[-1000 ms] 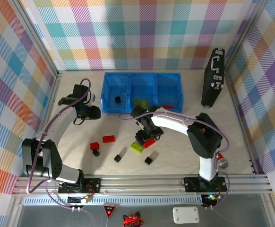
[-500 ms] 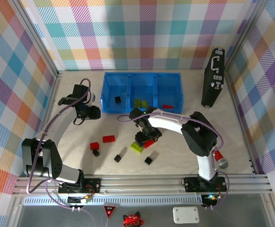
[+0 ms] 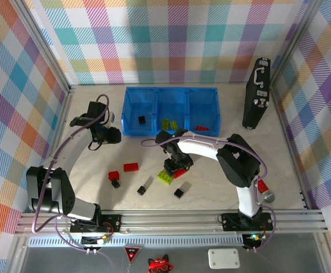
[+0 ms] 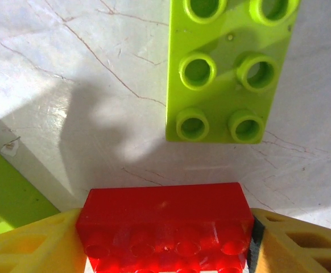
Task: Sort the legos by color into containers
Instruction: Pick up the lego from the bottom-center of the table, then place the lego in the container.
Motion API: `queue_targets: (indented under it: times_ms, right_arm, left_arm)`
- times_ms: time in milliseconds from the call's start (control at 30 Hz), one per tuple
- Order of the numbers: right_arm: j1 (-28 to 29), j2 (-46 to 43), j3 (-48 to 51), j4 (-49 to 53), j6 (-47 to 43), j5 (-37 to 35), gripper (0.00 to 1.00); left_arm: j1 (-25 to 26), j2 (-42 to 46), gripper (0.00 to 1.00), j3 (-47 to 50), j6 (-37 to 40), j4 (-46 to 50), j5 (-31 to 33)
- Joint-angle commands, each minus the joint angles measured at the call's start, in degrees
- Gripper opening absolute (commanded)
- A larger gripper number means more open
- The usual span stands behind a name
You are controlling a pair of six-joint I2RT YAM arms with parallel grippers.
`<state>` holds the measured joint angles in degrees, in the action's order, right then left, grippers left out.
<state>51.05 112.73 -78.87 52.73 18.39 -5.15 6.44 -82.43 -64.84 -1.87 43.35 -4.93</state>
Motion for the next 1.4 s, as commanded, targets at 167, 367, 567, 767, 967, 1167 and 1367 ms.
queue_targets:
  times_ms: [167,367,567,767,967,1167,1367]
  right_arm:
    - [0.46,-0.70,-1.05,1.59,0.81,-0.65,0.63]
    - [0.46,-1.85,-1.38,2.59,1.12,-1.09,0.63]
    - [-1.00,-4.49,-2.09,4.46,1.82,-1.53,0.64]
    - [-4.38,-8.20,-2.56,6.27,0.95,-2.21,0.64]
    - [-9.85,-11.10,-4.37,7.38,-0.04,-2.10,0.64]
    - [-16.15,-10.92,-9.01,7.48,-0.96,-2.02,0.63]
    - [-22.15,-6.95,-16.37,7.64,-1.96,-1.79,0.63]
  left_arm:
    - [-0.70,0.26,0.44,-0.02,0.51,0.42,0.01]
    - [-0.73,0.51,0.43,0.05,0.51,0.42,0.36]
    - [-0.81,0.60,0.44,0.06,0.51,0.42,0.45]
    - [-0.81,0.69,0.43,0.06,0.61,0.46,0.31]
    - [-0.81,1.01,0.43,0.15,0.61,0.33,0.44]
    - [-0.77,1.12,0.44,0.15,0.62,0.41,0.18]
    - [-0.81,1.31,0.44,0.15,0.69,0.33,0.02]
